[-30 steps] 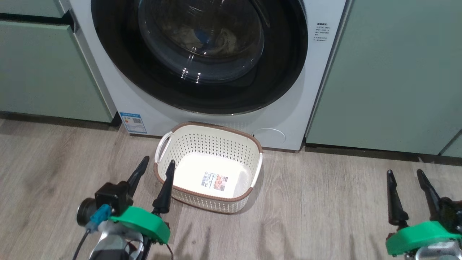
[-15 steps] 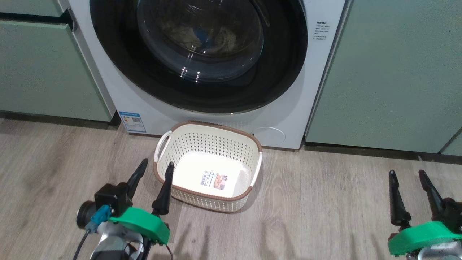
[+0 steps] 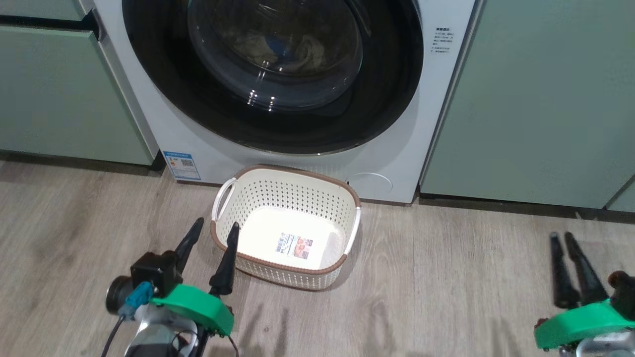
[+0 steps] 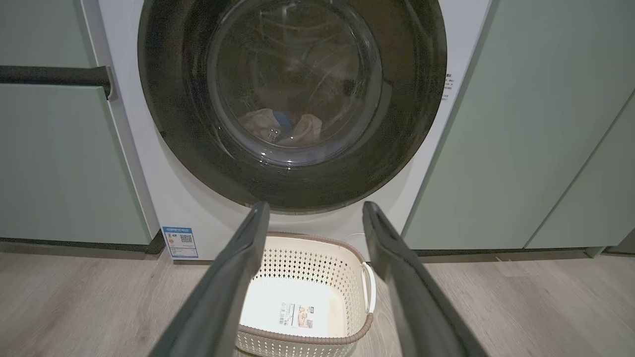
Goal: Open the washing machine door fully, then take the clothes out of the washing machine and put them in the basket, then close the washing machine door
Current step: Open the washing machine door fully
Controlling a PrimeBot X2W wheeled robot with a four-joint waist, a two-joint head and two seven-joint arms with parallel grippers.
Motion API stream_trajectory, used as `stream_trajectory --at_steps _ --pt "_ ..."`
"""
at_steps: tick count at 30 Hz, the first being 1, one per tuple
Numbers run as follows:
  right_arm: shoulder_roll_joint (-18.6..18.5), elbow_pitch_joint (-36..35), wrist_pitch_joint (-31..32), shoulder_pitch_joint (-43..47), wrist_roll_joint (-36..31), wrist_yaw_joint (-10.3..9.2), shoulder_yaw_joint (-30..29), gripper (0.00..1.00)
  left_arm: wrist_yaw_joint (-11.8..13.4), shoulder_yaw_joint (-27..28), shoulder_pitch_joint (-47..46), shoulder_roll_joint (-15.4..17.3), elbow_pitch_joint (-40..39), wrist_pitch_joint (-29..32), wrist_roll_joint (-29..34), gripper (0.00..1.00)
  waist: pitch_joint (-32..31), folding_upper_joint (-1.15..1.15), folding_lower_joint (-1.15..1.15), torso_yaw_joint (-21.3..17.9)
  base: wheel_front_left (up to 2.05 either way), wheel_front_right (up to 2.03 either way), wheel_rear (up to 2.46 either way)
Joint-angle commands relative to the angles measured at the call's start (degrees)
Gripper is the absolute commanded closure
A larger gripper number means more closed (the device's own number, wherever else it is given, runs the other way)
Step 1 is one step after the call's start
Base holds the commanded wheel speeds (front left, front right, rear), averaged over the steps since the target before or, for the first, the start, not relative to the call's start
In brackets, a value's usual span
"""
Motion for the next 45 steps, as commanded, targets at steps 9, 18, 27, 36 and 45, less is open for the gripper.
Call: stream_trajectory --at_steps 9,18,27,36,45 --pt "-0.61 -1.81 -0.79 -2.46 3.82 0.08 0.64 1.00 0.34 1.32 -3.48 0.50 -2.62 -0.61 -0.18 0.00 0.91 0.00 0.00 0.16 0.00 0.00 0.00" --pt "0.40 0.76 1.52 -6.61 24.75 0.08 -0.92 1.00 0.08 0.84 -4.60 0.49 -3.79 -0.61 0.45 0.00 3.65 0.00 0.00 0.82 0.00 0.00 0.00" --pt "1.30 6.22 14.67 -17.87 56.82 0.08 -6.26 1.00 -0.60 0.34 -7.67 0.46 -5.47 -0.61 -0.42 0.00 9.29 0.00 0.00 2.57 0.00 0.00 0.00" --pt "1.24 18.53 27.46 -35.83 74.42 0.08 -11.65 1.00 -0.93 -1.94 -12.38 0.44 -7.07 -0.61 -1.23 0.00 16.55 0.00 0.00 5.11 0.00 0.00 0.00" --pt "-0.84 25.85 35.30 -52.56 79.28 0.08 -11.78 1.00 -0.18 -4.78 -16.78 0.44 -8.54 -0.61 -2.80 0.00 23.34 0.00 0.00 8.15 0.00 0.00 0.00"
